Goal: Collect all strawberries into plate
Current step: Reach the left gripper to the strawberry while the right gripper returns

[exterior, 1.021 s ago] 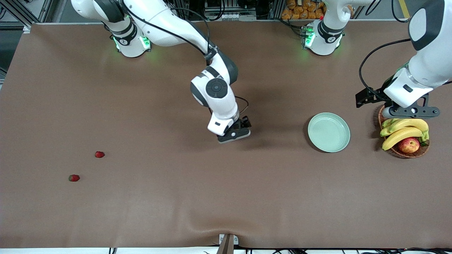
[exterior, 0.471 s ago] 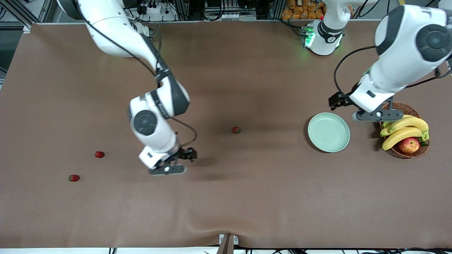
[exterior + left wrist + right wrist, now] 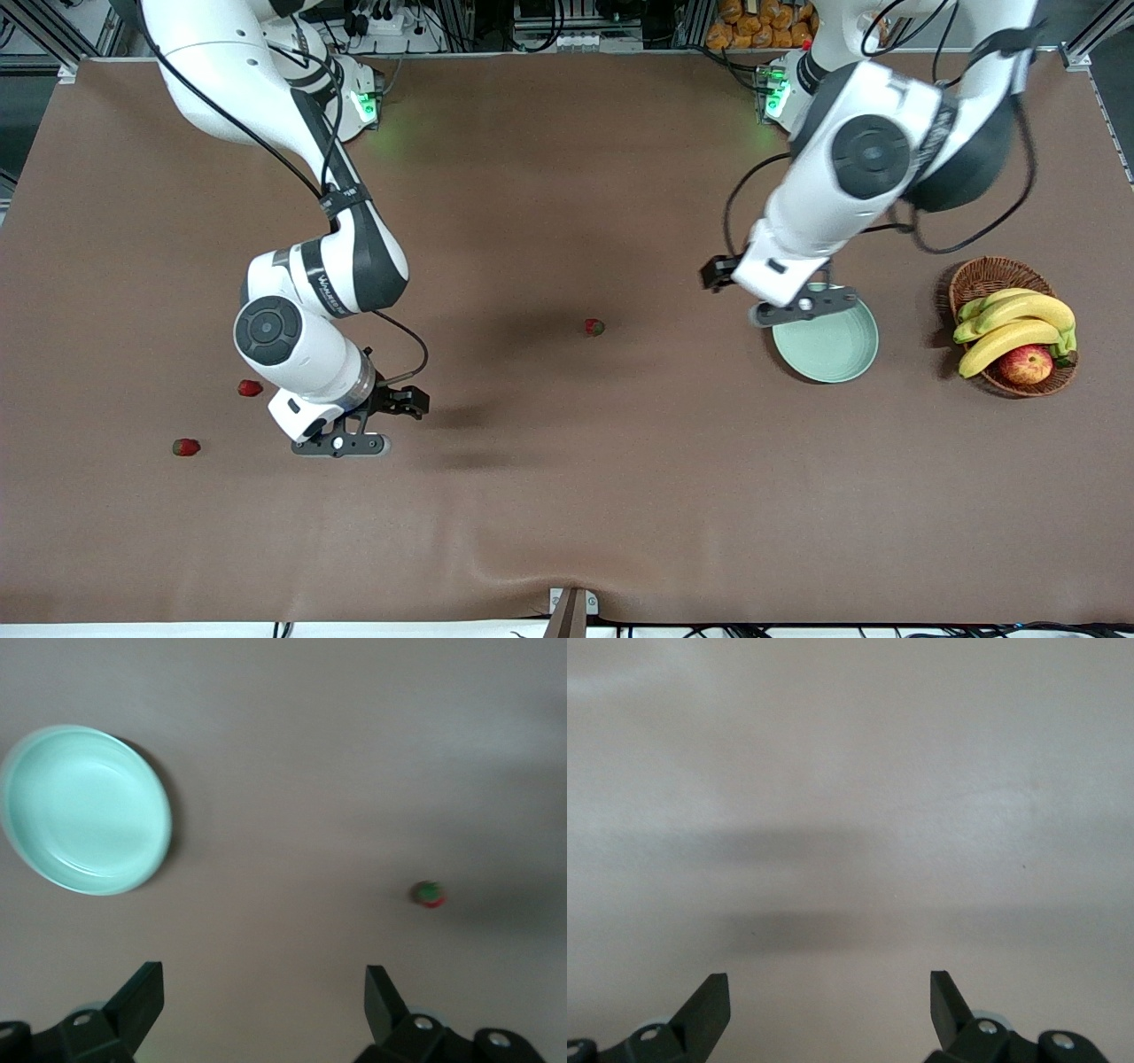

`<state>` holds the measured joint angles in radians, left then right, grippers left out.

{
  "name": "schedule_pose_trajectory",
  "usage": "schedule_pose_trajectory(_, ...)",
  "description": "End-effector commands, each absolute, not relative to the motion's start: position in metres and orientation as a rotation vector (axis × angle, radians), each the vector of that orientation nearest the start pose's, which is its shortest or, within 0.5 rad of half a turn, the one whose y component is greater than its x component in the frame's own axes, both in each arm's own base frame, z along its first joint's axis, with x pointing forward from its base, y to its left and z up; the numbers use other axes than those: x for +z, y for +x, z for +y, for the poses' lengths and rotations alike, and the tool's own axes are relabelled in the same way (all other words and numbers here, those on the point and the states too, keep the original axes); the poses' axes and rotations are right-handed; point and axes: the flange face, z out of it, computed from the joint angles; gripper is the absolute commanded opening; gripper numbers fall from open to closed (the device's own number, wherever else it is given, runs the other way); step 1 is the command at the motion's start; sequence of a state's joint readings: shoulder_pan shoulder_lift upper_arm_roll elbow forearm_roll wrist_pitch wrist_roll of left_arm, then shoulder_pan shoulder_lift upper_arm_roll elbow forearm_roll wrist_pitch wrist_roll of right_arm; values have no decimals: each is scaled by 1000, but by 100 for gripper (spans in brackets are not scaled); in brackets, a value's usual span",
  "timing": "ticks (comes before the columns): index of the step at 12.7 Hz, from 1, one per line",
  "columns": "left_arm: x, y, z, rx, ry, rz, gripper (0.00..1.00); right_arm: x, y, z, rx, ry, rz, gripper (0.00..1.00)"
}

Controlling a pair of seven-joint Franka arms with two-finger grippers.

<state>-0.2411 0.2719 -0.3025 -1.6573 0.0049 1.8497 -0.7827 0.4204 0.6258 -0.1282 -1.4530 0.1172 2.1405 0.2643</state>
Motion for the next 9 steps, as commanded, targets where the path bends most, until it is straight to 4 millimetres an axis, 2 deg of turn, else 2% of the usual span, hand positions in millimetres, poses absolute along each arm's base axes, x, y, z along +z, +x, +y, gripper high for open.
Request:
schedule_pose_trajectory(1, 411, 559, -376, 108, -3069, -552, 100, 328, 675, 208, -64, -3094, 11, 100)
schedule_pose_trajectory(4, 358, 548, -438, 101, -3044, -730, 100, 328, 676, 205, -69, -3100, 9, 100)
schedule_pose_trajectory(6, 332, 540, -464, 63, -3051, -814, 100, 325, 678, 196, -65, -3109, 26, 100)
schedule_pose_trajectory(9, 285, 524, -493, -22, -2989, -939, 100, 314, 690, 129, -37, -3130, 162, 100)
